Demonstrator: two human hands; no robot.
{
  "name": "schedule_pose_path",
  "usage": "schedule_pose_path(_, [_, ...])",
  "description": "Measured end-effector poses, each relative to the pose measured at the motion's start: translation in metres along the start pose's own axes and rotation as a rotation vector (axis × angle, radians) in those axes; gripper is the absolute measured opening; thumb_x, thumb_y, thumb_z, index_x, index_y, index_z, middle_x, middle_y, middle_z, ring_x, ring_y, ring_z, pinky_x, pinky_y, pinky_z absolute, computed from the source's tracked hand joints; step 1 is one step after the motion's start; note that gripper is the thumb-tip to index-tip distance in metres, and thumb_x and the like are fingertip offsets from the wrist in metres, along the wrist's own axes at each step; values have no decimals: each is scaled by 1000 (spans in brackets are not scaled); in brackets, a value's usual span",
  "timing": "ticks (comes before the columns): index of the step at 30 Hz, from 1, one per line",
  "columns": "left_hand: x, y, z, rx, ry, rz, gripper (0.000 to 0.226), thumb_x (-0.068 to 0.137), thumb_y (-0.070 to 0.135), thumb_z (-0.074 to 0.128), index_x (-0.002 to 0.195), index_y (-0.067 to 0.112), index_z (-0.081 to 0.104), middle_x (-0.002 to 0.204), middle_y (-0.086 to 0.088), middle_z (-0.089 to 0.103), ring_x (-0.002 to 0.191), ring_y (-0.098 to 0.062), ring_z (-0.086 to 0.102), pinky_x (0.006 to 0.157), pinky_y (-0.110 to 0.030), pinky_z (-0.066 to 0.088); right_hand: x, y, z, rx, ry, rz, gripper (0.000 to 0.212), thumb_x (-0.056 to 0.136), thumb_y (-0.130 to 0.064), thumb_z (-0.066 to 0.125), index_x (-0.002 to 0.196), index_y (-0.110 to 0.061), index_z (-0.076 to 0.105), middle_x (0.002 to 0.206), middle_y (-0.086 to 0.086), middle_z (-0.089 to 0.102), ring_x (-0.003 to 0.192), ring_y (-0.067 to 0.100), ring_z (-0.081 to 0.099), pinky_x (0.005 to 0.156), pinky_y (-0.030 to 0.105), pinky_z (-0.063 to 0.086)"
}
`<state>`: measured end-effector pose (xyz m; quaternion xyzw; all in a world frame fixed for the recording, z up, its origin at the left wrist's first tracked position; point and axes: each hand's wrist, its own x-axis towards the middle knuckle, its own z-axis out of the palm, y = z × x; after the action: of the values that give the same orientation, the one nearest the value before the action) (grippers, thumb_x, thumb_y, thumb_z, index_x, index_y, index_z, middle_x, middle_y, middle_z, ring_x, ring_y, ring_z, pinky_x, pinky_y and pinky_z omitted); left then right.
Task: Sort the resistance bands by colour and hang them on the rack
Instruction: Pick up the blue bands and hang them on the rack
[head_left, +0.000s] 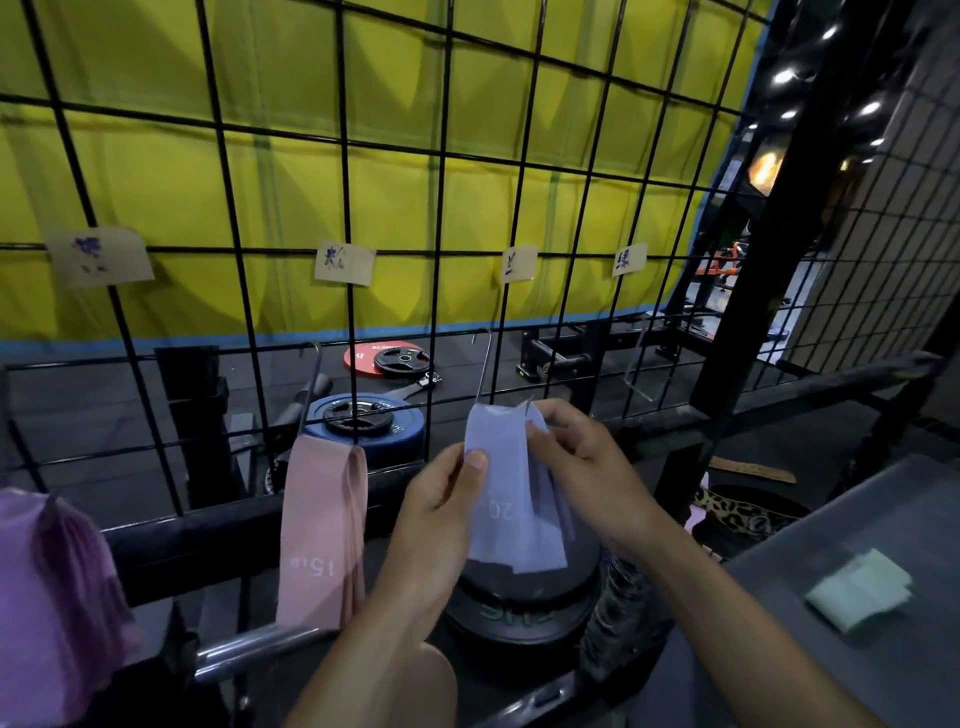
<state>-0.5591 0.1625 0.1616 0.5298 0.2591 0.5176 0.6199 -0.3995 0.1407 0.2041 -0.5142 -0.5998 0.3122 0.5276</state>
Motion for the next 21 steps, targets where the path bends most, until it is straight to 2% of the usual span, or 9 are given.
schedule_pose_path(4, [-18,-23,-5,171,9,9,36,99,43,54,96,10,70,87,-9,72,83,-18,66,75,-35,51,-5,7,10,110,17,55,22,104,-29,51,112,-14,65,103,6,72,90,21,69,81,39,56])
schedule_pose_path(7, [-26,-38,-6,130,37,-87,26,102,29,52,102,12,71,94,-4,78,90,-23,74,79,-39,59,-6,9,17,199,33,97,19,105,-28,51,110,-19,67,104,4,70,93,20,66,82,37,53])
schedule_pose_path(9, [-27,-42,-7,139,69,-89,22,103,22,50,106,15,71,96,-4,78,91,-24,75,78,-39,61,-4,7,22,233,59,144,18,105,-28,52,106,-20,68,101,2,70,90,18,65,79,37,51])
schedule_pose_path(13, [-31,-42,-9,196,102,-66,20,102,23,53,104,14,70,92,-4,77,84,-24,75,74,-41,61,-3,5,31,241,140,218,19,103,-25,51,102,-14,67,88,-1,70,78,16,62,71,33,45])
schedule_pose_path(17, [-30,-47,-11,300,147,-37,19,103,24,54,96,16,70,85,-2,76,74,-23,73,75,-49,60,-3,3,35,258,162,224,22,104,-26,46,104,-15,66,89,1,70,80,19,62,73,37,45])
schedule_pose_path(21, [-29,-51,-9,254,151,-49,21,100,29,53,98,16,69,83,-4,75,74,-24,72,75,-48,60,-10,-1,35,68,124,137,20,103,-37,52,102,-22,66,85,-12,65,76,7,57,72,31,43])
